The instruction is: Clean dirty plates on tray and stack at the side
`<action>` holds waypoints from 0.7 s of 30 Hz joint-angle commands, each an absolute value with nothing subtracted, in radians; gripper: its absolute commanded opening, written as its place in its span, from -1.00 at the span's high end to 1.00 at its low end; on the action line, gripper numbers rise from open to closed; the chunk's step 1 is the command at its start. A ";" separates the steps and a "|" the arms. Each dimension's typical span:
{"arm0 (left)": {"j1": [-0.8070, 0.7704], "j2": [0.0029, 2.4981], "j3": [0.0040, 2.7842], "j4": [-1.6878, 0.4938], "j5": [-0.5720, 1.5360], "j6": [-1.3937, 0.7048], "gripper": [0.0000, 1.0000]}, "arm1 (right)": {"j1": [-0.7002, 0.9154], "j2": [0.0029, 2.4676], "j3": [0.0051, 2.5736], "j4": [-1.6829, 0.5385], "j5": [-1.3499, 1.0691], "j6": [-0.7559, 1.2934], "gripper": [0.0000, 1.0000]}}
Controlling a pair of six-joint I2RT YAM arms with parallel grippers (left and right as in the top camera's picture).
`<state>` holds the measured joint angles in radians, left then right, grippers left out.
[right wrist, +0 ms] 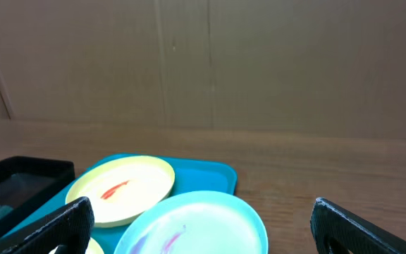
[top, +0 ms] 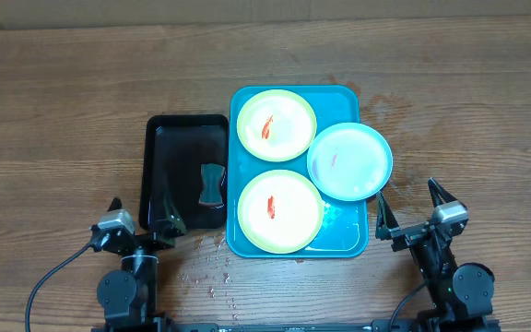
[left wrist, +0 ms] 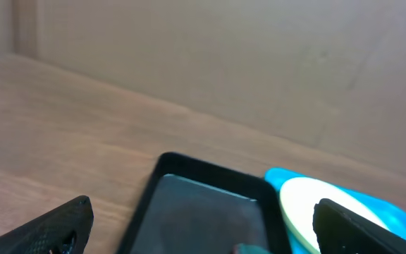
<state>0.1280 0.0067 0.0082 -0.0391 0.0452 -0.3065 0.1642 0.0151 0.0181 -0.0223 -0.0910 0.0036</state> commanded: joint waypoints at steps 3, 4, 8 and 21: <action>0.129 0.006 0.083 -0.081 0.233 -0.292 -1.00 | 0.163 0.009 0.025 0.002 -0.159 0.063 -1.00; 0.129 0.010 0.119 -0.117 0.237 -0.292 -1.00 | 0.163 0.009 0.035 0.001 -0.159 0.075 -1.00; 0.130 0.070 0.293 -0.257 0.228 -0.258 -1.00 | 0.163 0.009 0.089 0.000 -0.159 0.081 -1.00; 0.130 0.704 0.997 -0.688 0.360 -0.102 -1.00 | 0.163 0.278 0.489 -0.190 -0.126 0.127 -1.00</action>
